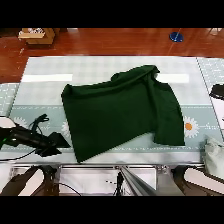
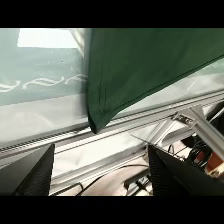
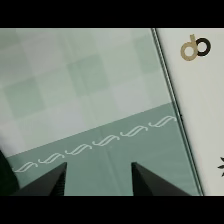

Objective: Fold the shirts.

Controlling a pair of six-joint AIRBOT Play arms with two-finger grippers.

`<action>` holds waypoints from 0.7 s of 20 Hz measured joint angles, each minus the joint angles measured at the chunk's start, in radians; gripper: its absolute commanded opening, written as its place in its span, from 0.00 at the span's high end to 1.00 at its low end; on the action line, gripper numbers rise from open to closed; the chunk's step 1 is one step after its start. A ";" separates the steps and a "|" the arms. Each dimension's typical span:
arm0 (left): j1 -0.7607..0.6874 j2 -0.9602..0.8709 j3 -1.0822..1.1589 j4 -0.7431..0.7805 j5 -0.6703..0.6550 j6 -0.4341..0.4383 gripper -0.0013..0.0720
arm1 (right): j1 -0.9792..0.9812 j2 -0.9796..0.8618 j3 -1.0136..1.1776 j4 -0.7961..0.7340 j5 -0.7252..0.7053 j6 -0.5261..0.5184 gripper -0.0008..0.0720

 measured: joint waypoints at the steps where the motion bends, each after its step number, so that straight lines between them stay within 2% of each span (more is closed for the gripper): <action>1: -0.038 -0.024 -0.001 0.000 0.019 -0.013 0.06 | 0.000 -0.002 -0.001 0.000 -0.003 0.000 0.31; 5: -0.167 -0.119 -0.003 -0.017 0.100 -0.051 0.06 | -0.001 -0.005 -0.002 0.000 -0.005 -0.002 0.31; 12: -0.291 -0.222 -0.003 -0.093 0.201 -0.073 0.06 | -0.001 -0.006 -0.003 0.000 0.003 -0.003 0.31; 14: -0.327 -0.253 -0.002 -0.138 0.228 -0.075 0.09 | -0.001 -0.006 -0.003 0.000 0.008 -0.003 0.31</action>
